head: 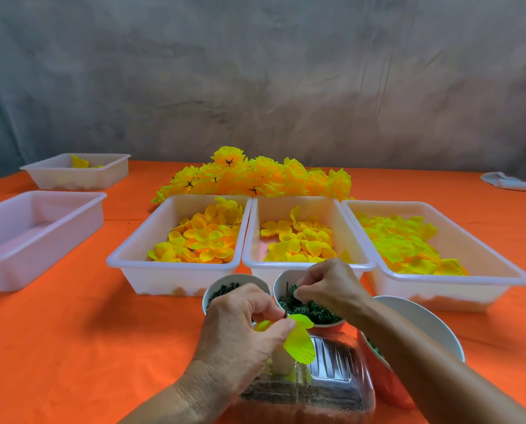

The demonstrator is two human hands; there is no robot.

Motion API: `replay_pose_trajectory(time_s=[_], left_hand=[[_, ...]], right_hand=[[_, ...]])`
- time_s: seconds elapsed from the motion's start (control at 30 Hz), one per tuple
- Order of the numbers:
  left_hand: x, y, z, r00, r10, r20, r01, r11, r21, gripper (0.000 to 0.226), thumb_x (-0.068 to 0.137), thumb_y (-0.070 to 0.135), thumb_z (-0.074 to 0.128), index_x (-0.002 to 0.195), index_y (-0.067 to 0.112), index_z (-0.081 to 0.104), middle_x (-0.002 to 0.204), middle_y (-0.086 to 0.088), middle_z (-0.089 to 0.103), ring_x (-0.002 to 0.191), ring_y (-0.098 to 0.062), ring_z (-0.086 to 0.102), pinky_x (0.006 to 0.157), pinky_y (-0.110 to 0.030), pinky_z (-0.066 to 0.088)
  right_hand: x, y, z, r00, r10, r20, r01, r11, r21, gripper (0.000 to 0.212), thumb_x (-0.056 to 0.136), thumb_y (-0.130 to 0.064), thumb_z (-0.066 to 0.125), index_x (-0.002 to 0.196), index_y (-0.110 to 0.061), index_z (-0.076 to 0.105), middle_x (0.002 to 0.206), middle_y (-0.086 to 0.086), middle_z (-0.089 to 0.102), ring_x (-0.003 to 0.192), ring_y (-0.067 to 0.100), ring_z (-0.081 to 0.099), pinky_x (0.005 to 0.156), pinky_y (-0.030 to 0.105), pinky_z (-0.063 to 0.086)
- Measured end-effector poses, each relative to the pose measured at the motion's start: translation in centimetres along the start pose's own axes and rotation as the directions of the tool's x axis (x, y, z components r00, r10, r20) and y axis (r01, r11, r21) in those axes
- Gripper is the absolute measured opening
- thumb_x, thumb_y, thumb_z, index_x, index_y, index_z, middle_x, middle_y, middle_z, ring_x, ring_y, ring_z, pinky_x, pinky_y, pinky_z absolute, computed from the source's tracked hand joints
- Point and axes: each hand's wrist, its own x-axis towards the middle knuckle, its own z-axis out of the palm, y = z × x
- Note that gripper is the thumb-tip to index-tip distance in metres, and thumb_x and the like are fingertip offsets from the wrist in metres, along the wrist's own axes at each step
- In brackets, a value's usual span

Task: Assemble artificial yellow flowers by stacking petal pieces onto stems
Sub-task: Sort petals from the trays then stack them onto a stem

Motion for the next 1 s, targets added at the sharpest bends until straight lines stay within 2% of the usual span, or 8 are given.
replay_pose_trajectory(time_s=[0.23, 0.3, 0.4, 0.53, 0.6, 0.77, 0.87, 1.0], left_hand=[[-0.1, 0.1, 0.0, 1.000, -0.004, 0.011, 0.004, 1.000, 0.002, 0.017, 0.068, 0.015, 0.082, 0.059, 0.017, 0.067, 0.064, 0.007, 0.061, 0.065, -0.001, 0.054, 0.060, -0.015, 0.043], [-0.1, 0.1, 0.0, 1.000, -0.004, 0.013, 0.004, 1.000, 0.006, 0.017, 0.068, 0.016, 0.081, 0.059, 0.016, 0.067, 0.064, 0.009, 0.060, 0.065, -0.001, 0.053, 0.060, -0.013, 0.042], [-0.1, 0.2, 0.0, 1.000, -0.005, 0.008, 0.005, 1.000, 0.004, 0.017, 0.068, 0.016, 0.081, 0.059, 0.016, 0.067, 0.064, 0.009, 0.060, 0.065, -0.001, 0.053, 0.059, -0.012, 0.040], [-0.1, 0.3, 0.1, 1.000, -0.010, 0.004, 0.010, 1.000, 0.001, 0.016, 0.069, 0.015, 0.081, 0.060, 0.015, 0.068, 0.065, 0.008, 0.061, 0.064, 0.000, 0.053, 0.059, -0.011, 0.040], [-0.1, 0.1, 0.0, 1.000, -0.010, 0.005, 0.010, 1.000, 0.004, 0.016, 0.069, 0.015, 0.081, 0.060, 0.015, 0.068, 0.065, 0.008, 0.061, 0.065, 0.000, 0.054, 0.059, -0.011, 0.040], [-0.2, 0.0, 0.1, 1.000, -0.004, -0.002, 0.004, 1.000, 0.003, 0.016, 0.069, 0.016, 0.081, 0.060, 0.015, 0.068, 0.066, 0.007, 0.062, 0.067, 0.000, 0.055, 0.061, -0.007, 0.039], [-0.2, -0.1, 0.2, 1.000, -0.006, -0.001, 0.006, 1.000, 0.003, 0.016, 0.069, 0.016, 0.081, 0.060, 0.015, 0.067, 0.066, 0.007, 0.062, 0.066, 0.000, 0.055, 0.060, -0.008, 0.039], [-0.2, -0.2, 0.2, 1.000, -0.002, -0.002, 0.002, 1.000, 0.008, 0.017, 0.068, 0.016, 0.081, 0.059, 0.016, 0.066, 0.066, 0.006, 0.063, 0.066, -0.002, 0.056, 0.060, -0.009, 0.041]], right_hand=[[-1.7, 0.2, -1.3, 0.998, -0.070, -0.004, 0.064, 0.892, 0.448, 0.026, 0.066, 0.008, 0.075, 0.052, -0.013, 0.066, 0.061, 0.001, 0.066, 0.054, 0.009, 0.057, 0.052, 0.019, 0.044], [-2.2, 0.2, -1.6, 0.996, -0.085, 0.029, 0.051, 0.802, 0.596, 0.020, 0.066, 0.008, 0.075, 0.067, -0.009, 0.068, 0.066, 0.008, 0.067, 0.058, 0.014, 0.064, 0.052, 0.019, 0.048], [-2.6, 0.3, -1.7, 0.990, -0.062, 0.124, -0.065, 0.582, 0.810, 0.031, 0.060, -0.001, 0.074, 0.090, -0.009, 0.074, 0.078, 0.011, 0.071, 0.072, 0.022, 0.071, 0.058, 0.021, 0.055], [-2.8, 0.0, -1.5, 0.984, 0.023, 0.175, -0.170, 0.393, 0.904, 0.014, 0.060, -0.005, 0.069, 0.073, -0.005, 0.075, 0.074, 0.017, 0.071, 0.065, 0.022, 0.072, 0.051, 0.021, 0.055], [-2.9, 0.0, -1.3, 0.983, 0.058, 0.173, -0.181, 0.424, 0.887, 0.017, 0.058, -0.005, 0.071, 0.075, -0.003, 0.072, 0.075, 0.020, 0.071, 0.063, 0.022, 0.071, 0.049, 0.021, 0.054], [-3.2, 0.0, -1.5, 0.999, 0.006, 0.045, -0.036, 0.708, 0.706, 0.030, 0.050, -0.011, 0.079, 0.079, -0.008, 0.071, 0.070, 0.010, 0.072, 0.062, 0.016, 0.069, 0.054, 0.021, 0.053], [-3.3, 0.1, -1.5, 0.999, -0.043, 0.025, 0.013, 0.715, 0.699, 0.019, 0.055, -0.014, 0.077, 0.073, -0.012, 0.074, 0.069, 0.012, 0.072, 0.060, 0.016, 0.069, 0.054, 0.021, 0.054], [-3.4, 0.2, -1.5, 0.999, -0.037, -0.019, 0.040, 0.768, 0.640, 0.016, 0.071, -0.008, 0.072, 0.086, -0.013, 0.073, 0.070, 0.008, 0.073, 0.057, 0.012, 0.067, 0.052, 0.017, 0.052]])
